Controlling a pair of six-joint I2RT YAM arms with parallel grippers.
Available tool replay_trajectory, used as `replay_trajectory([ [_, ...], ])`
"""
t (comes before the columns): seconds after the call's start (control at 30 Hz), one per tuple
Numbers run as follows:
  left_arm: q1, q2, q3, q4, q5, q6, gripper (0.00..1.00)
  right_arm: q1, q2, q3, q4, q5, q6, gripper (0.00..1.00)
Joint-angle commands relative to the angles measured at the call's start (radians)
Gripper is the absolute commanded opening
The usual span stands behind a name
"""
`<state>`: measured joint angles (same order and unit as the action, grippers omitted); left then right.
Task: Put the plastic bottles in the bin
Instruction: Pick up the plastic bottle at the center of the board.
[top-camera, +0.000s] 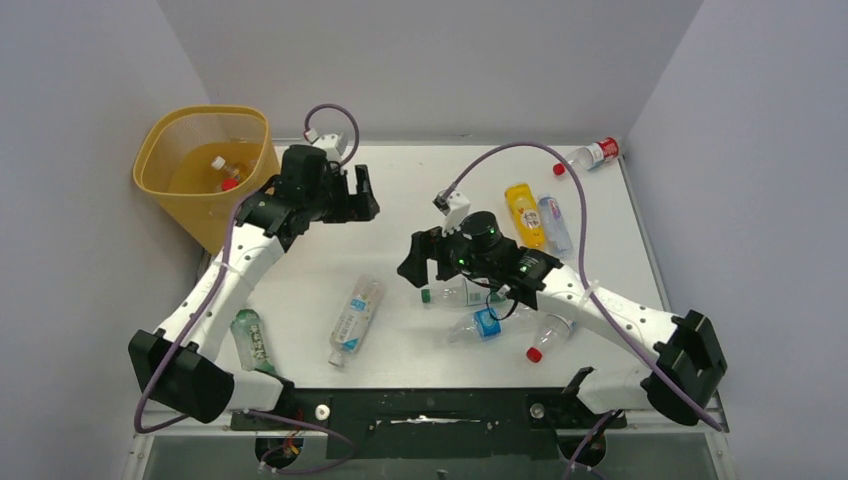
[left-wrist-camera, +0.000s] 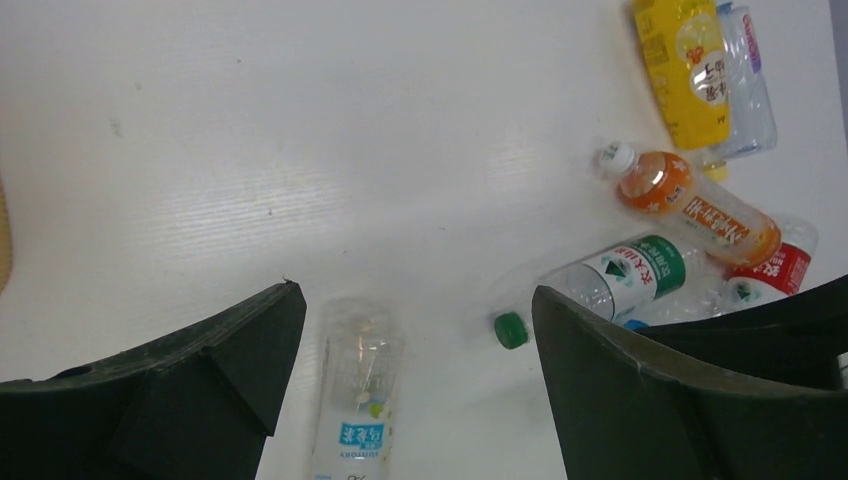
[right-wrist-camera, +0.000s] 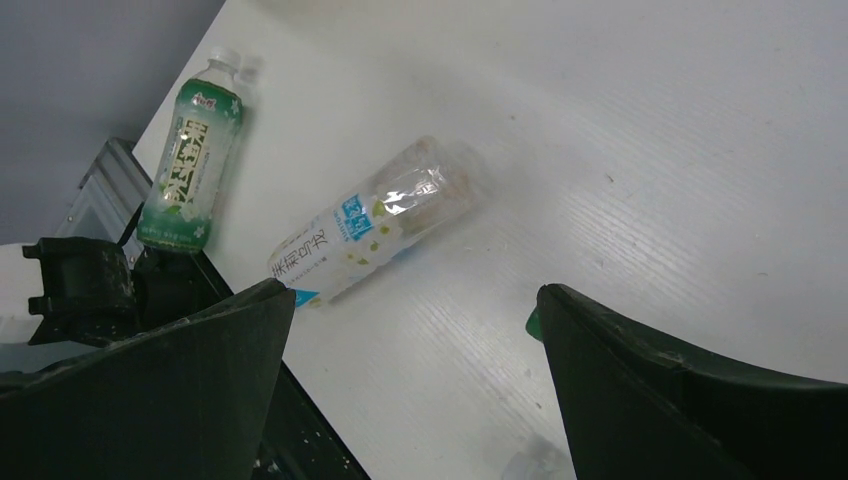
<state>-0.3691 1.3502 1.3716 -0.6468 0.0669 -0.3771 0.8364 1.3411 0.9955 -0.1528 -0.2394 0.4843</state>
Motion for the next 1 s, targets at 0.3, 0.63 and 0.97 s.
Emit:
replay_trajectory([
  [0.3,-0.075,0.027,-0.158,-0.106,-0.011,0.001,0.85,-0.068,-0.23,-0.071,-0.014,0.052,0.014,0.98],
  [0.63,-0.142,0.064,-0.264,-0.113,0.003,-0.069,0.86,-0.096,-0.286,-0.124,-0.002,0.033,0.007,0.98],
  [0.97,-0.187,0.122,-0.313,-0.13,-0.057,-0.127,0.86,-0.114,-0.34,-0.154,-0.004,0.02,0.003,0.98],
])
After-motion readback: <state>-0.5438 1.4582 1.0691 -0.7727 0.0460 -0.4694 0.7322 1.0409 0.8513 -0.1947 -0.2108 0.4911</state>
